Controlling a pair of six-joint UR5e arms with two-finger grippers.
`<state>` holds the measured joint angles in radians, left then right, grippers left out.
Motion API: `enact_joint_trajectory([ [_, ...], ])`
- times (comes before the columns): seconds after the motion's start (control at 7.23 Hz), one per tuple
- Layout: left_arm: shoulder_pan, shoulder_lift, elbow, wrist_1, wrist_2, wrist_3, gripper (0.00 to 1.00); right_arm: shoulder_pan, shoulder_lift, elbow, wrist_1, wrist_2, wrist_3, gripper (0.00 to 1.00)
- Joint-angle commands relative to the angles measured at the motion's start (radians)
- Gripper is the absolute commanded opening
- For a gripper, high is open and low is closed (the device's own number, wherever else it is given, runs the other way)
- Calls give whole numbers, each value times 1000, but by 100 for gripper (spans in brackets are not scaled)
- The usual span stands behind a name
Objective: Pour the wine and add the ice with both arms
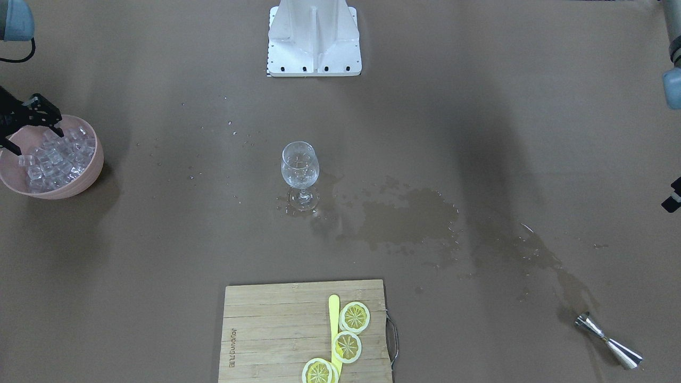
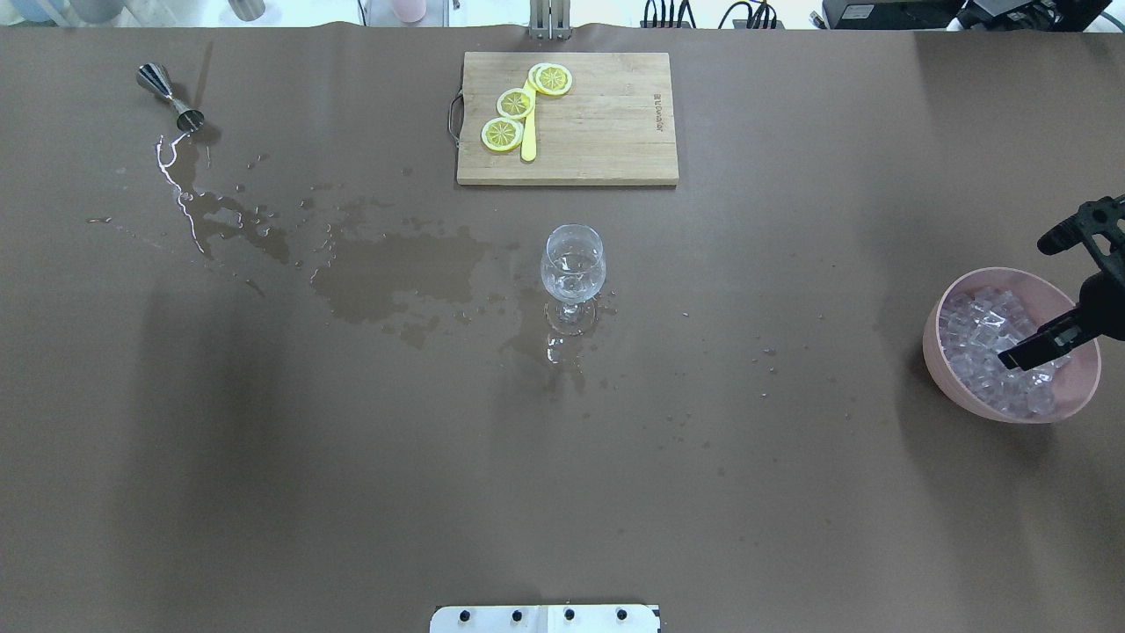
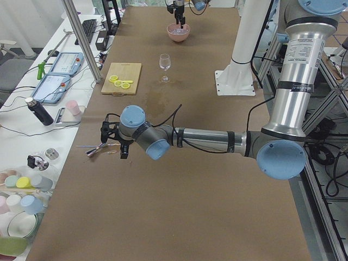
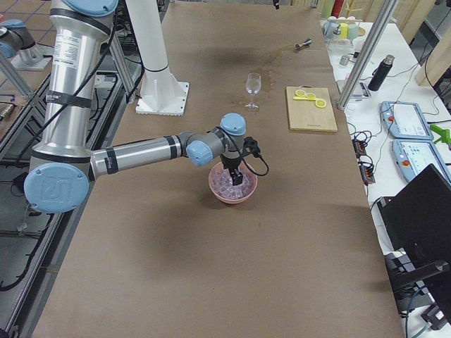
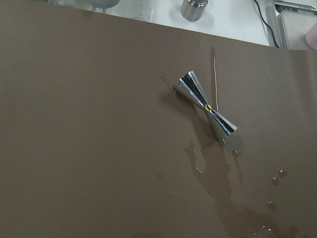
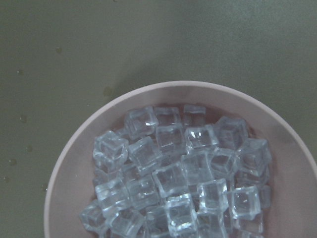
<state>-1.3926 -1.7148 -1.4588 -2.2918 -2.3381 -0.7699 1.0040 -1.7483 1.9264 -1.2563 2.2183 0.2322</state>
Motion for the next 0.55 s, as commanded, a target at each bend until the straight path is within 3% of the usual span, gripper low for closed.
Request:
enact_joint_trajectory([
  [0.0,1,1,1,0,0,3,98,-16,39,-53,0,-28,-7,86],
  [0.14,1,1,1,0,0,4,98,-19,53,-73,0,-32,-8,82],
  [0.28,0,0,3,0,0,6,98,-18,55,-73,0,-32,-8,63],
  [0.41,0,0,3,0,0,6,98,-16,47,-69,0,-29,-8,28],
])
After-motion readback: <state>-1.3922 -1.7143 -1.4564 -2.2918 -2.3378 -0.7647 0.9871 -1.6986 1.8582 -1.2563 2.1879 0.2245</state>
